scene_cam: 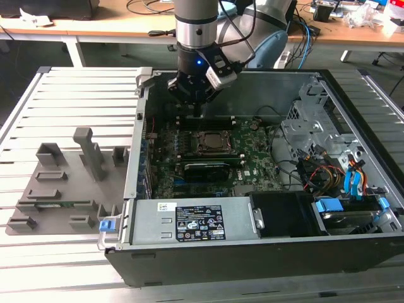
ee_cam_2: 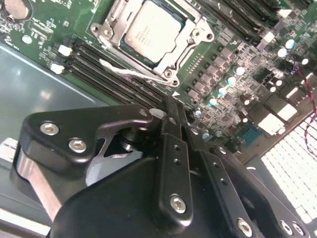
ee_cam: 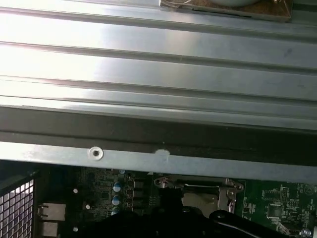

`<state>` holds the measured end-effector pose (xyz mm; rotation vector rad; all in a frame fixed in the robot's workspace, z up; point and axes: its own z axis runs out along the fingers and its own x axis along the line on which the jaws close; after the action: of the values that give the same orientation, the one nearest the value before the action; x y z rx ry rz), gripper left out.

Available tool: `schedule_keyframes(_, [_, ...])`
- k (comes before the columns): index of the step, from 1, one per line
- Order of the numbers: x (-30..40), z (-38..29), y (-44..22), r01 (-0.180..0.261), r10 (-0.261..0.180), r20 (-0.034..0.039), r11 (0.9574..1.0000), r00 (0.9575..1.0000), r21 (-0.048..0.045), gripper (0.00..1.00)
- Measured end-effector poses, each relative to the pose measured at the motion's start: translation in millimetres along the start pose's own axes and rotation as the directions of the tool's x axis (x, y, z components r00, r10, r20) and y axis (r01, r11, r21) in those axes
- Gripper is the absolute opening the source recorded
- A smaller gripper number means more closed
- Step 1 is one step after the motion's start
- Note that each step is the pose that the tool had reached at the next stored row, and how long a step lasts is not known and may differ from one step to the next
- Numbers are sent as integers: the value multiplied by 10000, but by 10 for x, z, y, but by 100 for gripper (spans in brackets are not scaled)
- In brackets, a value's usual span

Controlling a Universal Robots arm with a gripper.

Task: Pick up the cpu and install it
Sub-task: 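Install the first cpu locking lever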

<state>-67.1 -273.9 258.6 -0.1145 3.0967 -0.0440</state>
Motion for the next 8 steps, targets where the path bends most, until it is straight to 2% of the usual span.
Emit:
schedule_keyframes(1, [-26,5,-2,1,-1,-3,10000,10000,-1,11])
schedule_keyframes(3, [-34,21,-2,-124,124,-10,9999,9999,4,11])
schedule_keyframes(5, [-34,40,-1,-812,812,-31,9967,9967,37,11])
schedule_keyframes(8, [-35,43,-1,-867,867,-31,9962,9962,39,11])
